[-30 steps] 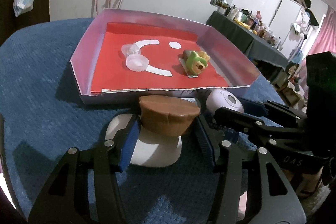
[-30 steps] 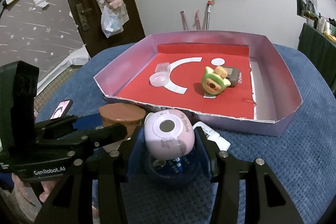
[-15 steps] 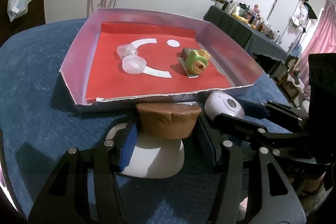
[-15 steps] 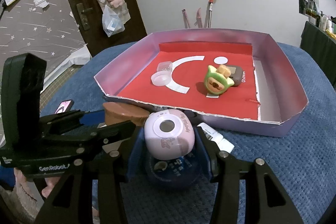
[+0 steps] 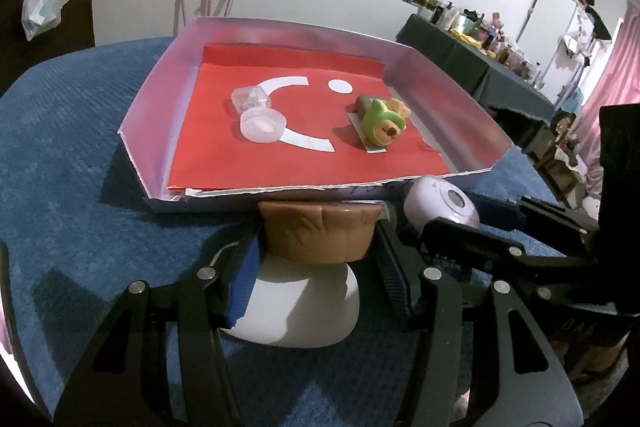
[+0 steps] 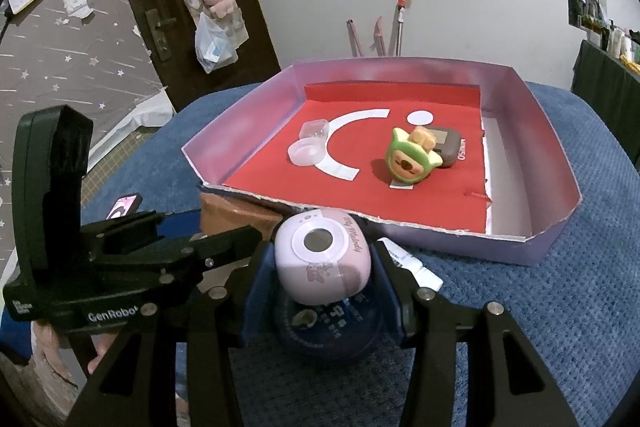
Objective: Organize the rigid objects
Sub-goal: 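Carry the brown pot with the left gripper while the right gripper carries the pink container, then lower the brown pot with the left gripper while the right gripper lowers the pink container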
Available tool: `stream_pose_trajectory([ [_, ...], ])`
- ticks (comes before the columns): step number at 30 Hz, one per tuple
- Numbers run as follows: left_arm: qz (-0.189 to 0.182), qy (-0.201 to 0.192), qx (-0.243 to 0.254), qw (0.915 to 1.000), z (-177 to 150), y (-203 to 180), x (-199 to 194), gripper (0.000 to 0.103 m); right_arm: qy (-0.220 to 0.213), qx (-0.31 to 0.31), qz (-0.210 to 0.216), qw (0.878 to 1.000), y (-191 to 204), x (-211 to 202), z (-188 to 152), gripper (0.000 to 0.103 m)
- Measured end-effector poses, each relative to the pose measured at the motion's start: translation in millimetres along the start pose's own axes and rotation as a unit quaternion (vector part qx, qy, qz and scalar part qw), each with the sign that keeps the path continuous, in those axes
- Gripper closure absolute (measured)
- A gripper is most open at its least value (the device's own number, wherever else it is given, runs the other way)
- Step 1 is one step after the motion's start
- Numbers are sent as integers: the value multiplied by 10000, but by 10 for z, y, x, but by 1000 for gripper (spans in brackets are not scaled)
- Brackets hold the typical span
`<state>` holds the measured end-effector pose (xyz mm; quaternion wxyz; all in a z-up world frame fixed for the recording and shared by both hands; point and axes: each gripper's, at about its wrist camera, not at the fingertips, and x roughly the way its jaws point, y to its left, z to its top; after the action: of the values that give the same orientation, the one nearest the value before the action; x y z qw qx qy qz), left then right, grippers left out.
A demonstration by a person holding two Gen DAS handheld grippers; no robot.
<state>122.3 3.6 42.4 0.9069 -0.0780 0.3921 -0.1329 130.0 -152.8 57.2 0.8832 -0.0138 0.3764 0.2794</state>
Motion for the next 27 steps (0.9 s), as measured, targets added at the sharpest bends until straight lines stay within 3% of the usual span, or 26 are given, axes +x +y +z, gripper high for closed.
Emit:
stream_pose_trajectory([
  [14,-98,-359,3,9993,96,-39,-263,50,-123,28,123,9998,49,-131,70,51],
  [27,-54,-258,69,9996,362,-33,-97,50,-127,85,177,9997,-28,-142,306,51],
])
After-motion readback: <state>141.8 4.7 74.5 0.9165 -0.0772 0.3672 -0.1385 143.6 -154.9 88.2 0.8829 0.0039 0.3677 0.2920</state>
